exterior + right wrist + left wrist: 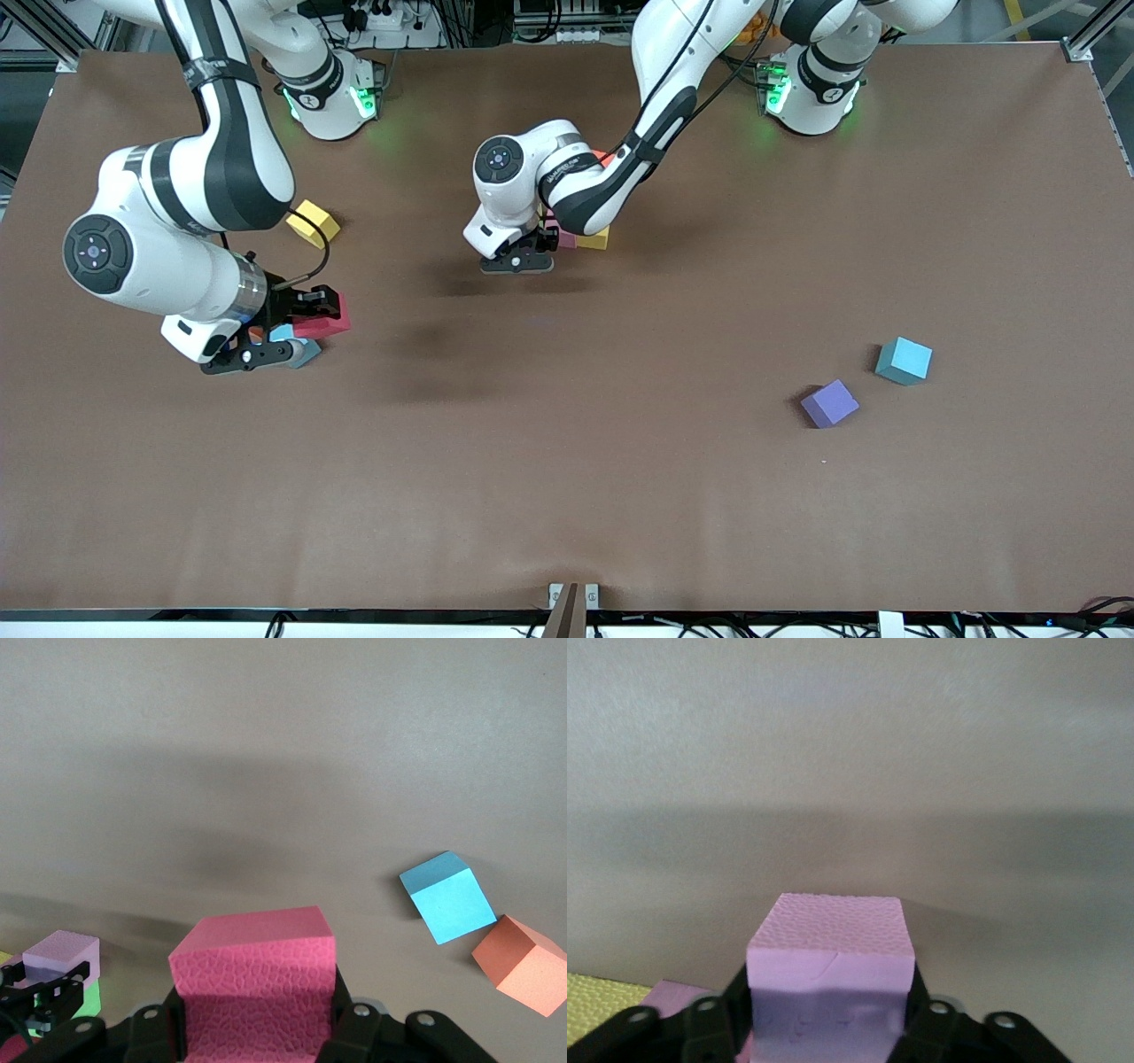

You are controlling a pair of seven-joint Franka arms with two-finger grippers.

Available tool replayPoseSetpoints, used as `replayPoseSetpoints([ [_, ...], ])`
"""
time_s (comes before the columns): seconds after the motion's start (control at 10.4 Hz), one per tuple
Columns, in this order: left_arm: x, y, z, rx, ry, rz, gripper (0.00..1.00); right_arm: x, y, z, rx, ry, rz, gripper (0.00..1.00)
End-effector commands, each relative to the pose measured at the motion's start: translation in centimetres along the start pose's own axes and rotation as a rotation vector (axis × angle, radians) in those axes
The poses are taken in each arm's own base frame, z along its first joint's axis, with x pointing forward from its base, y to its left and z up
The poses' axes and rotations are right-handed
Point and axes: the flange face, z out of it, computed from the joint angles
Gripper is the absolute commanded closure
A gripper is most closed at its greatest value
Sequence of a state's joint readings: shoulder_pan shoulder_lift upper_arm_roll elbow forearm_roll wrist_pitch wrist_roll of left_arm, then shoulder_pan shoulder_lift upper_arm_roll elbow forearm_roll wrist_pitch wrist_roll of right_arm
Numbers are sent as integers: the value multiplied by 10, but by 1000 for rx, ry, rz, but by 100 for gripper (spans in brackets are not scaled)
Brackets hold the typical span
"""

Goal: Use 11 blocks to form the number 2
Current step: 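Lower the lilac cube onto the cube cluster with the left gripper and release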

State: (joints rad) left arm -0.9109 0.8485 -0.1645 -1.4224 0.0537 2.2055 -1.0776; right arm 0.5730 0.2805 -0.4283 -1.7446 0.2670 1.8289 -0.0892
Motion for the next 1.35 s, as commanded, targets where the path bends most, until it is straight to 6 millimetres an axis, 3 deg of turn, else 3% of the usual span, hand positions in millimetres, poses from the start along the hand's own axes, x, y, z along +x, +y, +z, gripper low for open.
replayPoseSetpoints([
  [0.0, -6, 4, 14, 9, -18, 3, 0, -7, 3, -4, -4, -1, 12, 67],
  [0.29, -5, 6, 0, -8, -4, 1, 0, -7, 3, -4, -4, -1, 12, 67],
  [0.77, -1, 7, -45, -36, 31, 1, 0, -6, 2, -3, -3, -3, 41, 65],
  [1.16, 0, -12, -104, 35, 17, 17, 0, -3, -5, -5, 3, 19, 62, 67],
  [1.26, 16, -29, -123, 53, 16, -9, 0, -3, -9, -5, 8, 23, 88, 67],
])
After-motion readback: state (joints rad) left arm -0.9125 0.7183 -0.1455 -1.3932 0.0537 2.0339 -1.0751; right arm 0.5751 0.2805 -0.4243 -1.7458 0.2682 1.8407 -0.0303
